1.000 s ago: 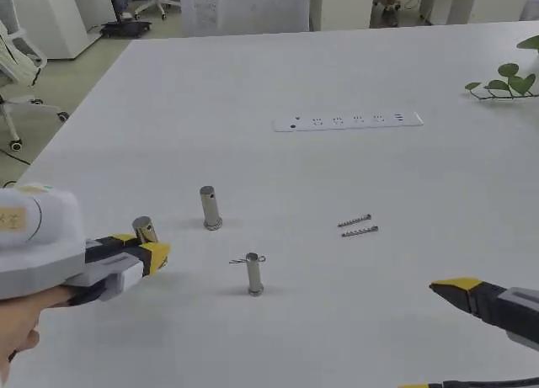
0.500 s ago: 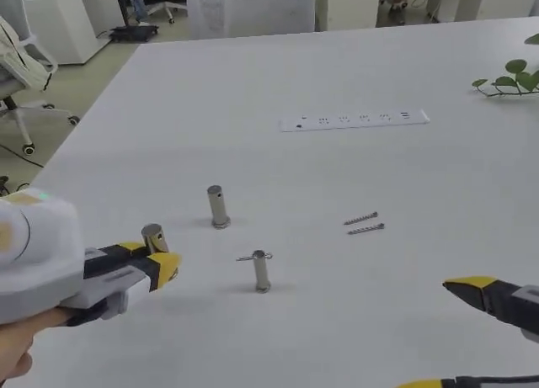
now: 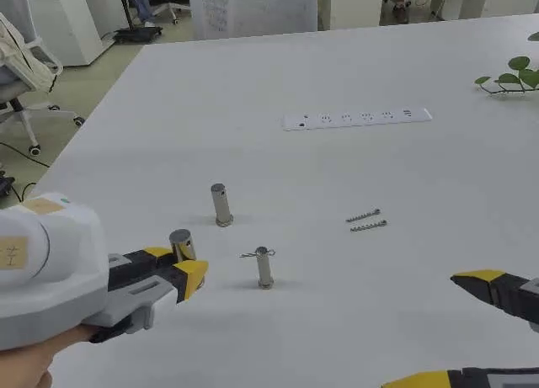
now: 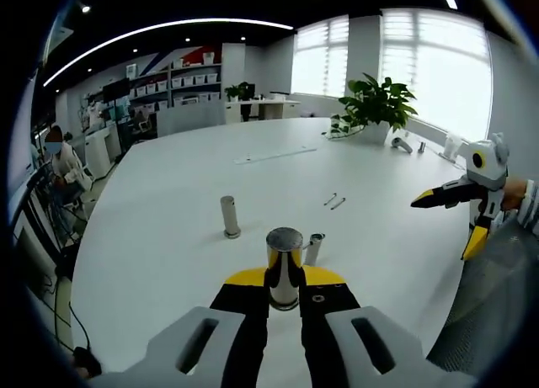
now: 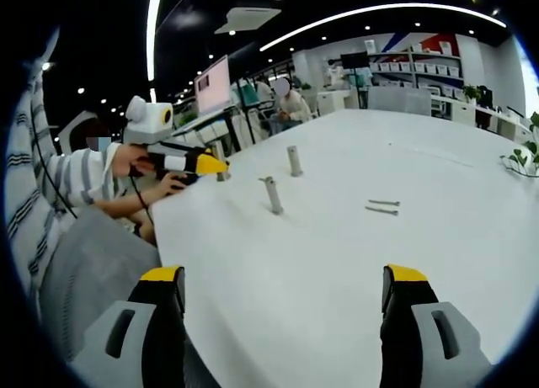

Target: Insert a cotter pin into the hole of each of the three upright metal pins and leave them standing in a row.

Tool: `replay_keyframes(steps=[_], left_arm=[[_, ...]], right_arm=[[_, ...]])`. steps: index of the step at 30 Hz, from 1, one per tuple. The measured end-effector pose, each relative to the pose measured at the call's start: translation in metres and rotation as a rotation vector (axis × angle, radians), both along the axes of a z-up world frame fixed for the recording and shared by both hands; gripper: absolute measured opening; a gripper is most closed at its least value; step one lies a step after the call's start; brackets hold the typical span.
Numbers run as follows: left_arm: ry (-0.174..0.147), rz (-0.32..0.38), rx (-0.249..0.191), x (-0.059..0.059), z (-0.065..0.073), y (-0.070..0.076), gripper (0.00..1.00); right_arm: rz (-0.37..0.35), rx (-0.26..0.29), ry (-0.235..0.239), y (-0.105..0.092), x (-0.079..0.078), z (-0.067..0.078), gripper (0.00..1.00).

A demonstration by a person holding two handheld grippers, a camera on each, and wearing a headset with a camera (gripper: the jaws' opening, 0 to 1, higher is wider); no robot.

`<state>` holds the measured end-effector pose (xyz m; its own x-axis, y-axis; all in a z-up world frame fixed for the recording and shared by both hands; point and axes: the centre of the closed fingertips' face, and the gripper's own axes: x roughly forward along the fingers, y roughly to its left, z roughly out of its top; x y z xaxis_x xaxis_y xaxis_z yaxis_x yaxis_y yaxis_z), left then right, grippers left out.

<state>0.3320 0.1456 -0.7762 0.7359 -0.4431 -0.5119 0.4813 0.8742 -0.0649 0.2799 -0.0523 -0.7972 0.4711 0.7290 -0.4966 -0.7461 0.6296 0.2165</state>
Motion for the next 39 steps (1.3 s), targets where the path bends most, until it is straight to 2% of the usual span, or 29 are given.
replay_keyframes(steps=[7, 10, 19, 21, 26, 33, 39], left_arm=[[0.002, -0.017, 0.007, -0.006, -0.005, -0.014, 0.11], [0.014, -0.026, -0.001, -0.008, -0.008, -0.022, 0.11], [0.012, -0.072, 0.037, -0.011, -0.019, -0.045, 0.11], [0.019, -0.074, 0.02, -0.011, -0.021, -0.049, 0.11], [0.029, -0.083, 0.019, -0.01, -0.029, -0.06, 0.11], [0.044, -0.084, 0.003, -0.01, -0.036, -0.069, 0.11], [0.042, -0.081, 0.012, -0.01, -0.041, -0.07, 0.11]], right_arm=[[-0.012, 0.0, -0.002, -0.004, -0.001, 0.0, 0.98], [-0.014, 0.002, -0.002, -0.004, -0.001, 0.001, 0.98], [-0.018, -0.003, 0.0, -0.006, -0.001, 0.001, 0.98], [-0.018, -0.005, 0.001, -0.006, -0.001, 0.0, 0.98], [-0.019, -0.008, 0.005, -0.007, -0.002, -0.001, 0.98], [-0.022, -0.013, 0.007, -0.009, -0.002, 0.0, 0.98], [-0.03, -0.015, 0.012, -0.013, -0.002, -0.001, 0.98]])
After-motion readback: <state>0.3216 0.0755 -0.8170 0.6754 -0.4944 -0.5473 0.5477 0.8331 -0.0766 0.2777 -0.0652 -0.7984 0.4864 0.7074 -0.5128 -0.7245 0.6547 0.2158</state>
